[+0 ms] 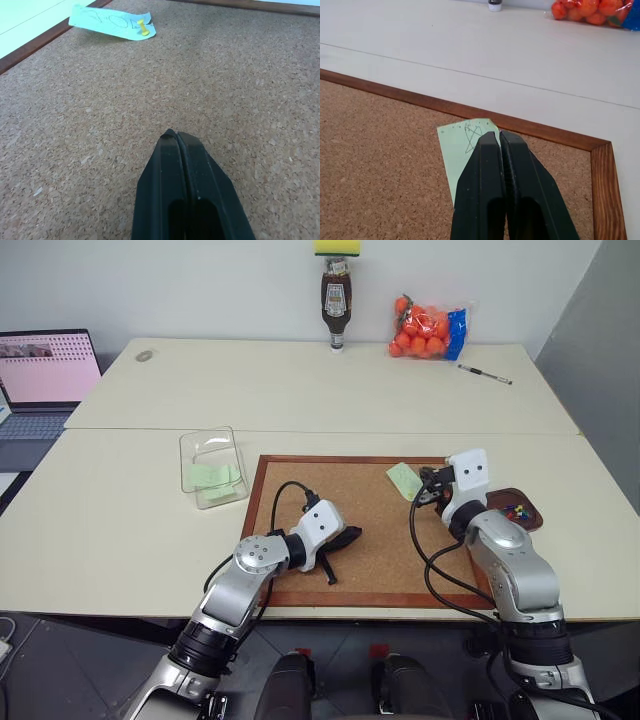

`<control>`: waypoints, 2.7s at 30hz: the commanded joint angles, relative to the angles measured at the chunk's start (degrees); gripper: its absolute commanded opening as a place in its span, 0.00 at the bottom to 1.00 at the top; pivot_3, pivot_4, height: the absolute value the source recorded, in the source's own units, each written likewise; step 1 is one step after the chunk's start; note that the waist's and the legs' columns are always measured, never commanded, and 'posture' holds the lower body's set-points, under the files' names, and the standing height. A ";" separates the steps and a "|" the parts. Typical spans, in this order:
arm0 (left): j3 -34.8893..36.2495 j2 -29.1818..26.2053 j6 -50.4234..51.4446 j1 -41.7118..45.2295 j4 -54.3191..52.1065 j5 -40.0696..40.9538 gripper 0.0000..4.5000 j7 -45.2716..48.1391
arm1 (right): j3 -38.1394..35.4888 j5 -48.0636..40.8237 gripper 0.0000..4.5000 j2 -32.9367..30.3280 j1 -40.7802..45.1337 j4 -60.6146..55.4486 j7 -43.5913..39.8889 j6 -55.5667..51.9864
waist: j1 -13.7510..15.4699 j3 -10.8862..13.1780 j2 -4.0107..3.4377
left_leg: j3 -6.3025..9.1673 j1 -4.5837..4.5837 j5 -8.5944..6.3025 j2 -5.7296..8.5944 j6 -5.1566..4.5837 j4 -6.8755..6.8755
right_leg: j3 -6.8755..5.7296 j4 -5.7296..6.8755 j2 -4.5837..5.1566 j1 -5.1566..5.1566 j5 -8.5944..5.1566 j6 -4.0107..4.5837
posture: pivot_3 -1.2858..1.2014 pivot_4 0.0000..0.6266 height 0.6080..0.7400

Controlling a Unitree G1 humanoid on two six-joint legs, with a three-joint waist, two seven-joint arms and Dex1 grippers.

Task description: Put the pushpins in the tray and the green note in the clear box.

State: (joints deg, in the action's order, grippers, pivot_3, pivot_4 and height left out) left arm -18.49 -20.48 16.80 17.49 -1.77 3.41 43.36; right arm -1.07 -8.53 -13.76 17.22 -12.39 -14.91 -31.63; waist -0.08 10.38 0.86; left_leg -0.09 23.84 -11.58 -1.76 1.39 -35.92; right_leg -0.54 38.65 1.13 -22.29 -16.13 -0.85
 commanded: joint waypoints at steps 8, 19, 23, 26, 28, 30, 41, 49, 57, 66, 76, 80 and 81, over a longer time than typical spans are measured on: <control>-2.92 -0.91 1.83 -2.41 2.89 -1.90 0.00 0.74 | -9.06 -1.47 0.01 -5.14 -2.98 -6.83 1.41 -3.09 | 0.11 0.00 0.00 | 0.00 0.02 0.00 0.02 0.00 0.00 | 0.02 -0.04 0.03 0.00 0.00 0.00 | 0.52 0.24 1.00; -3.55 -0.97 0.76 -1.76 3.88 -2.09 0.00 1.29 | -15.21 1.84 0.01 -9.56 -8.80 -5.04 6.24 -8.60 | -0.03 -0.04 -0.07 | -0.02 -0.03 0.00 0.01 0.00 0.00 | 0.00 -0.02 0.03 0.01 0.00 0.00 | 0.52 0.24 1.00; -3.55 -0.96 0.55 -1.68 4.01 -2.22 0.00 1.36 | -15.20 1.99 0.01 -9.57 -8.52 -3.99 6.57 -8.48 | -0.04 -0.04 -0.07 | -0.01 -0.02 0.00 0.01 -0.01 0.00 | 0.01 -0.03 0.02 0.01 0.00 0.00 | 0.52 0.24 1.00; -3.57 -0.99 0.60 -1.79 3.87 -2.29 0.00 1.26 | -15.20 2.00 0.01 -9.46 -8.18 -3.09 6.71 -8.40 | -0.04 -0.04 -0.06 | -0.02 0.00 0.00 0.03 -0.01 0.01 | 0.02 -0.05 0.02 0.00 0.00 0.00 | 0.52 0.24 1.00; -3.58 -1.05 0.62 -1.86 3.80 -2.28 0.00 1.21 | -15.20 2.08 0.10 -9.43 -7.86 -2.61 6.86 -8.35 | -0.02 -0.04 -0.06 | -0.03 0.01 0.00 0.04 -0.01 0.01 | 0.01 -0.06 0.02 0.00 -0.01 0.00 | 0.52 0.24 1.00; -3.60 -1.08 0.63 -1.89 3.77 -2.28 0.00 1.17 | -15.45 2.16 0.18 -9.36 -7.40 -2.32 7.23 -8.41 | -0.02 -0.04 -0.06 | -0.03 0.01 0.00 0.04 -0.01 0.01 | 0.01 -0.06 0.02 0.00 -0.01 0.00 | 0.52 0.24 1.00; -3.59 -1.20 0.50 -1.81 3.85 -2.24 0.00 1.30 | -16.42 0.88 0.54 -8.53 -7.16 -6.15 7.88 -9.26 | -0.01 -0.04 -0.06 | -0.02 0.02 0.00 0.03 -0.01 0.02 | 0.01 -0.07 0.02 0.00 -0.01 0.00 | 0.52 0.24 1.00; -3.61 -1.34 0.48 -1.70 3.89 -2.25 0.00 1.44 | -10.03 -4.13 0.54 -7.06 -7.19 -12.11 1.28 -9.14 | -0.05 -0.04 -0.06 | 0.01 0.01 0.00 0.01 -0.01 0.02 | 0.01 -0.07 0.02 0.00 -0.01 0.00 | 0.52 0.24 1.00; -3.70 -1.16 0.39 -1.29 4.23 -2.25 0.00 1.45 | -0.89 -3.47 0.54 -5.76 -4.20 -7.70 -2.66 -6.22 | -0.03 -0.03 -0.04 | 0.05 0.02 0.00 0.02 -0.01 0.02 | -0.01 -0.08 0.02 0.00 -0.01 0.00 | 0.52 0.24 1.00; -3.54 -1.16 0.62 -1.27 4.08 -2.26 0.00 1.15 | 4.32 -1.99 0.54 -4.76 2.16 2.36 -5.17 -3.36 | 0.08 -0.03 -0.02 | 0.02 0.01 0.00 0.01 -0.01 0.01 | -0.04 -0.09 0.01 0.01 0.00 -0.01 | 0.52 0.24 1.00; -3.45 -1.13 0.75 -1.62 3.74 -2.33 0.00 0.91 | 3.08 -1.67 0.46 -3.45 4.31 7.54 -4.75 -2.12 | 0.08 -0.03 -0.03 | 0.01 0.02 0.00 0.02 -0.01 0.01 | -0.02 -0.09 0.02 0.01 0.00 -0.02 | 0.52 0.24 1.00; -3.44 -1.13 0.59 -1.57 3.82 -2.33 0.00 0.97 | 2.55 -2.05 0.27 -3.60 4.53 8.07 -5.01 -2.18 | 0.08 -0.03 -0.02 | 0.00 0.02 0.00 0.02 -0.01 0.02 | -0.01 -0.09 0.02 0.01 0.00 -0.02 | 0.52 0.24 1.00; -3.43 -1.11 0.57 -1.56 3.85 -2.32 0.00 0.96 | 2.39 -2.14 0.25 -3.60 4.50 8.07 -5.02 -2.20 | 0.08 -0.03 -0.02 | 0.01 0.02 0.00 0.02 -0.01 0.02 | -0.01 -0.09 0.02 0.01 0.00 -0.02 | 0.52 0.24 1.00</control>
State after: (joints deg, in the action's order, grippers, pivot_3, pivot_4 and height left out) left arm -19.38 -21.10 15.62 17.99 -1.17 3.05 43.72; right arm 2.92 -10.25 -17.27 20.43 -3.31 -19.79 -35.02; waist 0.00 10.35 0.83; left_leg -0.08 23.86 -11.58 -1.74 1.38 -35.91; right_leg -0.55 38.56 1.15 -22.28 -16.13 -0.87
